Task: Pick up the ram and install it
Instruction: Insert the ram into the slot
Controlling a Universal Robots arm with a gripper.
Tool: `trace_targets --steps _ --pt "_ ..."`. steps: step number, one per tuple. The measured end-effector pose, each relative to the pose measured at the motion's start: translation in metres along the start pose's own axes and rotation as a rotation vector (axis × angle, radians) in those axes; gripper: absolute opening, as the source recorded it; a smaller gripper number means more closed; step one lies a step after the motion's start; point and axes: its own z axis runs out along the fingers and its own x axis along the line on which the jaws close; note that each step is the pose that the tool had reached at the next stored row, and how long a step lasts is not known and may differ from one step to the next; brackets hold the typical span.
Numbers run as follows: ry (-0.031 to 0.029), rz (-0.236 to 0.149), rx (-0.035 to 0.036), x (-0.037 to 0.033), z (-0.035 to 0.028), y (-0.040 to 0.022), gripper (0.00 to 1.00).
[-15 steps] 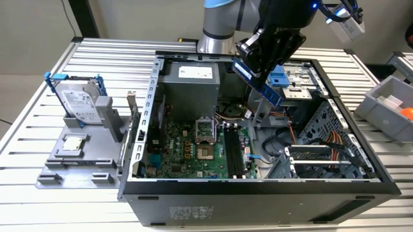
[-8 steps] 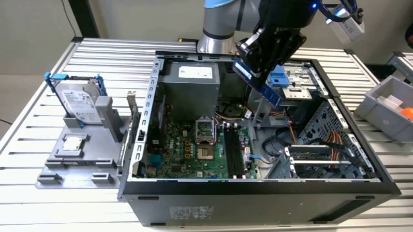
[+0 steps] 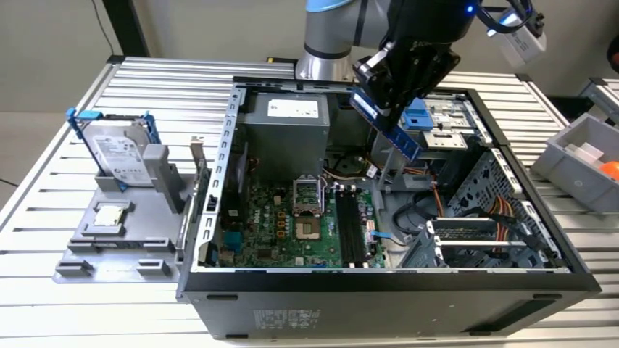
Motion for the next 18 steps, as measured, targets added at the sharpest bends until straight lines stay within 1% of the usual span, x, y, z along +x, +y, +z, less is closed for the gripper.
trace_targets --steps 18 --pt "-0.0025 0.103 -0.0031 0.0000 0.0002 0.0000 0.00"
